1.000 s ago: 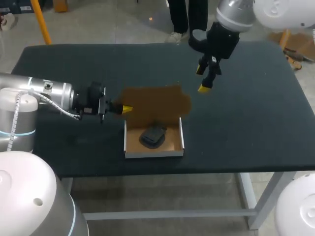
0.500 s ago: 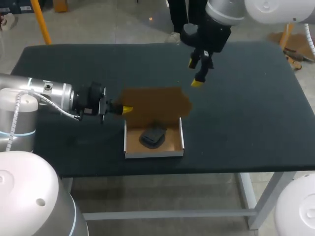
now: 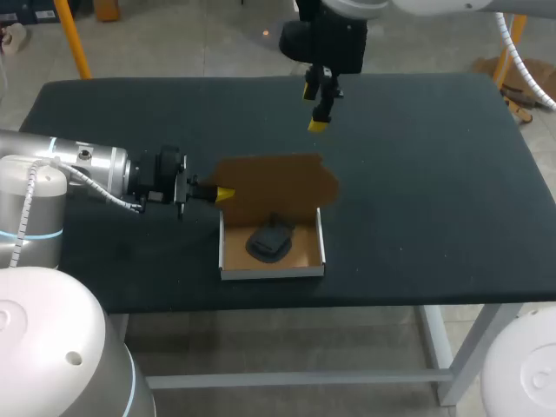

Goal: Assemble the packaging by folding the flat box into shape, placing the metal phone stand inside, and closing the box properly

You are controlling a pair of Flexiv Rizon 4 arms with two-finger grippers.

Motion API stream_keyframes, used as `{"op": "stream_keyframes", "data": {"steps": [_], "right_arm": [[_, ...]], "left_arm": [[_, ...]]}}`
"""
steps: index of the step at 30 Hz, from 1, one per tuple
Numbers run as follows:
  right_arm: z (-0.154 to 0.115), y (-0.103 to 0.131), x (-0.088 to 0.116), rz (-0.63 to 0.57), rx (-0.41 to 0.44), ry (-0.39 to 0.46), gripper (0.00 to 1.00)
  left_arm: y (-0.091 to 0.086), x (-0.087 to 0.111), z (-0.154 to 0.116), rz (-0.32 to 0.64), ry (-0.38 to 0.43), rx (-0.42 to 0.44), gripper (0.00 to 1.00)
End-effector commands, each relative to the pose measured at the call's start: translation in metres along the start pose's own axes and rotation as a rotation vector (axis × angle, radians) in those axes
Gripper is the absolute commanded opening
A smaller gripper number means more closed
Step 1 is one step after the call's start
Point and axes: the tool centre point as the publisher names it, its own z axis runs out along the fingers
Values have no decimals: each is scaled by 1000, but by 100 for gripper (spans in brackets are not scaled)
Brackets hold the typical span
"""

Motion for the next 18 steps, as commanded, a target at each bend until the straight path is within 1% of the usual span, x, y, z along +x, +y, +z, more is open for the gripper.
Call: {"op": "stream_keyframes", "data": {"steps": [1, 2, 3, 5, 10, 13, 15, 17, 18], "right_arm": [[6, 13, -11, 1, 105, 45, 68], [8, 15, -12, 3, 117, 45, 68], [11, 16, -12, 3, 121, 48, 64], [14, 20, -13, 2, 135, 51, 62], [23, 30, -14, -8, 168, 51, 63], [28, 35, -15, -17, 175, 52, 57], [30, 38, -15, -26, 182, 47, 49], [33, 41, -16, -31, 191, 36, 47], [35, 42, -16, -38, 195, 29, 48]], "left_arm": [[2, 1, 0, 1, 0, 3, 0], [2, 1, 0, 1, 0, 3, 0], [2, 1, 0, 1, 0, 3, 0], [2, 1, 0, 1, 0, 3, 0], [2, 1, 0, 1, 0, 3, 0], [2, 1, 0, 1, 0, 3, 0], [2, 1, 0, 1, 0, 3, 0], [2, 1, 0, 1, 0, 3, 0], [2, 1, 0, 1, 0, 3, 0]]}}
